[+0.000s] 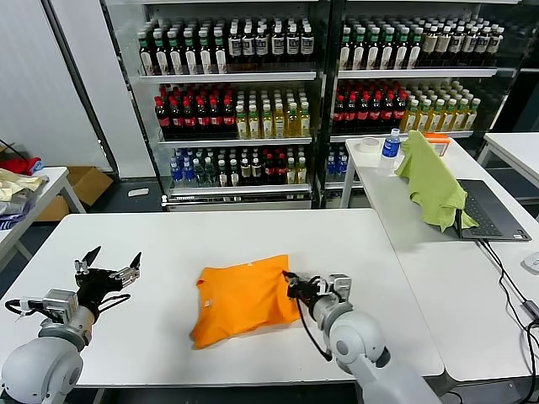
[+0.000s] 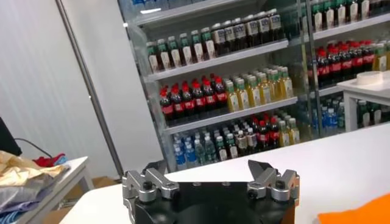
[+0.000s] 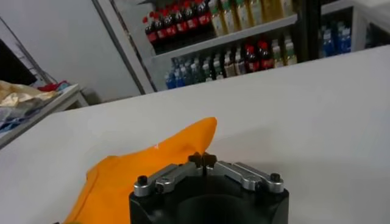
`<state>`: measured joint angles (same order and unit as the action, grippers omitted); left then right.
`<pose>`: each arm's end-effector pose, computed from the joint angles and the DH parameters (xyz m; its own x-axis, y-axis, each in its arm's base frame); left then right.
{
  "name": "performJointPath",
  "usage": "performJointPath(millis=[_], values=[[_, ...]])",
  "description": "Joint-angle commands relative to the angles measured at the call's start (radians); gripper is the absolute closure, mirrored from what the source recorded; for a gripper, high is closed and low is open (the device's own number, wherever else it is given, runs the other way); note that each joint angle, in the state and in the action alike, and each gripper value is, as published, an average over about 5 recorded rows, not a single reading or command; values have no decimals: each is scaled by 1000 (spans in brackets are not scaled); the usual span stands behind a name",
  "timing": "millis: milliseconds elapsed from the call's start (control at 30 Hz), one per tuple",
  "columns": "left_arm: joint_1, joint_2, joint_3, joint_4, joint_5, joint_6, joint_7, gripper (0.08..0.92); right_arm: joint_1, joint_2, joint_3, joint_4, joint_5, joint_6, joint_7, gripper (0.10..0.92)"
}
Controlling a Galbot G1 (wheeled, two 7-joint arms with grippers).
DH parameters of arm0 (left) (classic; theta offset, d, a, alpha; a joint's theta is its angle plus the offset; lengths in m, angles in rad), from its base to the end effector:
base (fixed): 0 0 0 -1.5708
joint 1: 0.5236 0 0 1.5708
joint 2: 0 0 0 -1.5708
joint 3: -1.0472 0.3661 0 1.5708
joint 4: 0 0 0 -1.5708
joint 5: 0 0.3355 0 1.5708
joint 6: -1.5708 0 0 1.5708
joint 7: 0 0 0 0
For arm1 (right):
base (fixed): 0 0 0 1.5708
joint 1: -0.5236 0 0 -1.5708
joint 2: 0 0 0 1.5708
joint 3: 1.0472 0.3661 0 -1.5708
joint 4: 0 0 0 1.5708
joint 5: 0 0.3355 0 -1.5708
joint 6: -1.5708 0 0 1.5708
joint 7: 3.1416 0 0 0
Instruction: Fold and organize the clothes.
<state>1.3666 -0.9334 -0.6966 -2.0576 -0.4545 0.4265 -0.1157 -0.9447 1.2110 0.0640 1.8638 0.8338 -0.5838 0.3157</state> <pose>0.2341 0.1655 -0.2225 -0.9748 -0.0461 0.2183 0.0068 0.9718 0.2358 0.3173 0.0386 -0.2711 -0.7998 -0.4199 0.4290 -0.3035 0.8994 0.3146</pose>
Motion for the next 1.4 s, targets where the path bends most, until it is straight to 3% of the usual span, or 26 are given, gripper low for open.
performJointPath(millis=[33, 267, 467, 767, 1233, 1400], values=[[-5, -3, 20, 1, 7, -8, 0, 177, -37, -34, 64, -21, -59, 1, -64, 919], [-26, -3, 50, 23, 15, -78, 18, 177, -78, -23, 74, -36, -125, 2, -92, 919], [-56, -5, 80, 55, 38, -196, 80, 177, -131, -36, 119, 27, -292, 4, -133, 890], [-136, -2, 131, 101, 89, -303, 157, 177, -214, -99, 301, 201, -467, 24, -128, 645], [-196, -2, 147, 188, 108, -352, 216, 177, -176, -56, 379, 24, -625, 289, -154, 248], [-200, -11, 149, 217, 145, -373, 229, 177, -174, -53, 373, 5, -638, 293, -155, 205]])
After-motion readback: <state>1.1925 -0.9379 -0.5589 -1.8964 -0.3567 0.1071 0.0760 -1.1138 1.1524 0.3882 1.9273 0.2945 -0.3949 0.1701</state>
